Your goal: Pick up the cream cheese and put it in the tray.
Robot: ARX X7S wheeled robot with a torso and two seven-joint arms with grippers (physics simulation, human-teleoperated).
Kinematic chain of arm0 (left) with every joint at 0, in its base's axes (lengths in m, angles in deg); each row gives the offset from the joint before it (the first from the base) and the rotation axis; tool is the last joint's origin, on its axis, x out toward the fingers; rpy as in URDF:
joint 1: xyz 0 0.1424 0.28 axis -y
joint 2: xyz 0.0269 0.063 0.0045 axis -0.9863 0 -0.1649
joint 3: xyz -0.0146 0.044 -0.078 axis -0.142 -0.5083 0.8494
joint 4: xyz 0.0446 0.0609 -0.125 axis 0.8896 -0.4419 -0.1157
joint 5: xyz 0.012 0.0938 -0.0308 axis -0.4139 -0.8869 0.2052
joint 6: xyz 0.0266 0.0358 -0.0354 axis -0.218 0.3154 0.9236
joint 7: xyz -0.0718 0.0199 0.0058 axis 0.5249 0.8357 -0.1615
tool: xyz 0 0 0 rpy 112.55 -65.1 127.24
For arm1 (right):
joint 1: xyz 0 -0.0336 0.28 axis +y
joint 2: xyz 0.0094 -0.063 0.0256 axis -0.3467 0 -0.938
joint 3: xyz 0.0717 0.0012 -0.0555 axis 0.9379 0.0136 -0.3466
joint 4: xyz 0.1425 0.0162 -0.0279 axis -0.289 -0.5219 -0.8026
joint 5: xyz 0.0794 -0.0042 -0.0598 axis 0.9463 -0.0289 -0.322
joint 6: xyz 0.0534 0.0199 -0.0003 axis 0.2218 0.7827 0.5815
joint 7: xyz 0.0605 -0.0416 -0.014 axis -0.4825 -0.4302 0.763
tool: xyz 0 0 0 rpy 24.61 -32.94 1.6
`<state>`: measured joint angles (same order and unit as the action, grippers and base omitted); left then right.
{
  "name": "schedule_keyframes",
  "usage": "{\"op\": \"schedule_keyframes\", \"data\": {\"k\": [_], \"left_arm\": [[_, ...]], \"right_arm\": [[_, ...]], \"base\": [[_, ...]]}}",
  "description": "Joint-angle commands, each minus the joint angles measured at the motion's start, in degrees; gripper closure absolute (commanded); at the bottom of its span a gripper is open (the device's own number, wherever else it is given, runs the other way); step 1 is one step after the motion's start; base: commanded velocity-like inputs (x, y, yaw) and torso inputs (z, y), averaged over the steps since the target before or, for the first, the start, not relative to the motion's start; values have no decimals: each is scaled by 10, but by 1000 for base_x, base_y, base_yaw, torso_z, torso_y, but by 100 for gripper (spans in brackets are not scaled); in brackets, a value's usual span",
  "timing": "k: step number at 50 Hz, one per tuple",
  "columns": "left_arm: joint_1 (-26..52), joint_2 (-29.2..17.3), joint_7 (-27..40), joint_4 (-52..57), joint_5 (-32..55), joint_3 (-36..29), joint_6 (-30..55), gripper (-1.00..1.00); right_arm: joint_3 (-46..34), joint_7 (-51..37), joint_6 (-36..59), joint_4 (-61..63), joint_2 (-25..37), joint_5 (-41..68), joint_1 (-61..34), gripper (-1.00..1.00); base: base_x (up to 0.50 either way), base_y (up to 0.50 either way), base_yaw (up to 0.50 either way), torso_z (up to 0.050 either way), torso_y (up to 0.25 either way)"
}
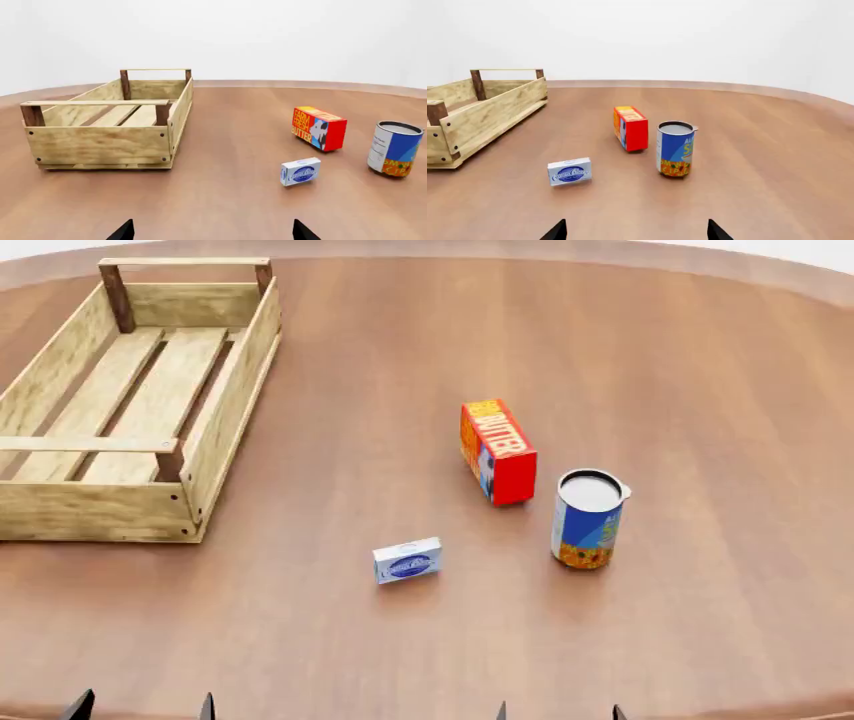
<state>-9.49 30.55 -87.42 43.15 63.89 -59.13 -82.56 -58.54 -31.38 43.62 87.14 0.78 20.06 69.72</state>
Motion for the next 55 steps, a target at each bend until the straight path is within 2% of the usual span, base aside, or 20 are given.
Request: {"op": "schedule_keyframes", "data": {"k": [1,8,21,26,36,41,55], "left_arm": [[-2,-21,25,2,21,-25,0,-100],[-4,-25,50,-3,31,-21,-52,-100],[-21,-38,67,15,45,-29,-87,-100],[-39,-39,74,21,56,-20,-163,-100],[-55,-45,91,23,48,-23,-219,-100],[-59,-48,99,17,44,-21,-257,-100],[-62,-59,101,11,78,-22,-301,-100]], "right_arm": [[-28,-28,2,5,23,23,2,-100],[-36,-40,-16,24,31,30,16,-100],[-47,-63,-43,42,42,29,33,-100],[-44,-91,-114,48,41,10,54,-100],[-50,-103,-201,63,50,10,86,-100],[-49,-111,-217,60,52,11,86,-100],[-53,-140,-246,48,57,-4,83,-100]], "base": [[0,0,0,0,0],[0,0,0,0,0],[0,0,0,0,0],[0,0,0,0,0],[0,0,0,0,0],[0,0,0,0,0],[0,0,0,0,0]]}}
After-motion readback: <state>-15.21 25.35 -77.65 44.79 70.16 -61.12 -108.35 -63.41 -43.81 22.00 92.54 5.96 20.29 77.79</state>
